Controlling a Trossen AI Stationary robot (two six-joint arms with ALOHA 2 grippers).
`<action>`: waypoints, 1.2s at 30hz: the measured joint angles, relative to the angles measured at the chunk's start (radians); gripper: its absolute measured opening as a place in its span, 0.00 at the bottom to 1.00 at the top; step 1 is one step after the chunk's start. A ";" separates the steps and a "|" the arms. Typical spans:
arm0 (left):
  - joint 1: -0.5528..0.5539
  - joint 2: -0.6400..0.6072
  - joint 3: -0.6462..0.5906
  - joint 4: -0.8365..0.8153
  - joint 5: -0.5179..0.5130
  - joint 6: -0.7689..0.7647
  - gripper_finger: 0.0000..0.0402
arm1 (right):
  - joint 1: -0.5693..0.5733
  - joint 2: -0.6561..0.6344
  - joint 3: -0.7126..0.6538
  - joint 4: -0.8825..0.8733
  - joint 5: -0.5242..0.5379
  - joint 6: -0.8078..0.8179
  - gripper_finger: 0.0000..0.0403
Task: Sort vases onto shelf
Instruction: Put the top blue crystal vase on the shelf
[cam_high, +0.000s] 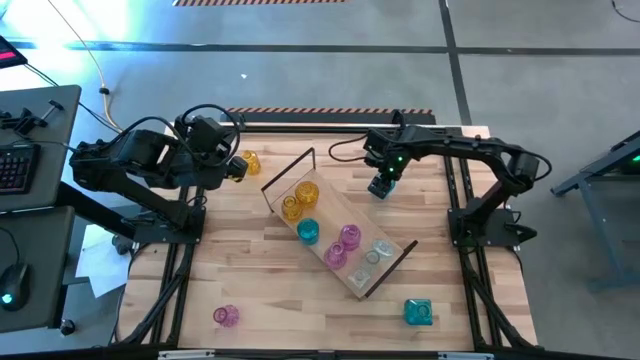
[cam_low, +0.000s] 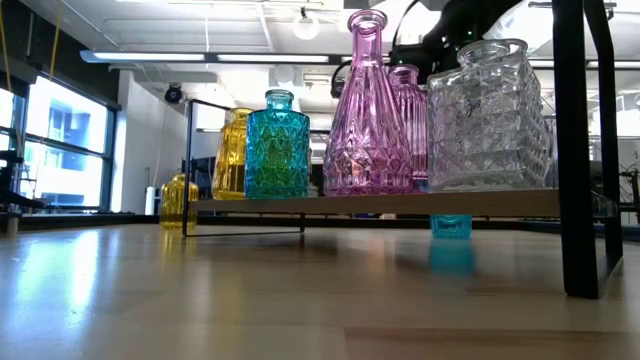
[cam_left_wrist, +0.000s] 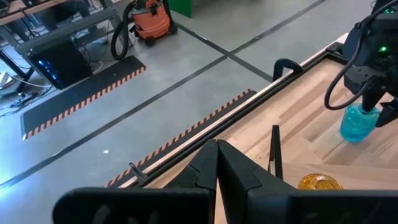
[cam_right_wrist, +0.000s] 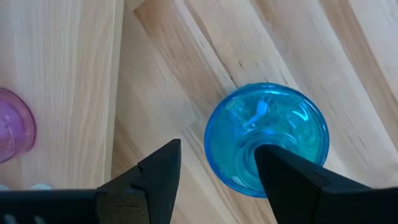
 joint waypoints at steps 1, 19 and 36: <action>0.000 0.000 0.000 0.000 0.000 0.000 0.00 | -0.001 0.000 -0.004 0.007 -0.001 0.000 0.51; 0.000 0.000 0.000 0.000 -0.001 0.000 0.00 | -0.034 0.002 -0.012 0.054 0.013 -0.087 0.04; 0.000 0.000 0.000 0.000 0.000 -0.001 0.00 | 0.093 0.013 0.278 -0.115 0.014 -0.227 0.01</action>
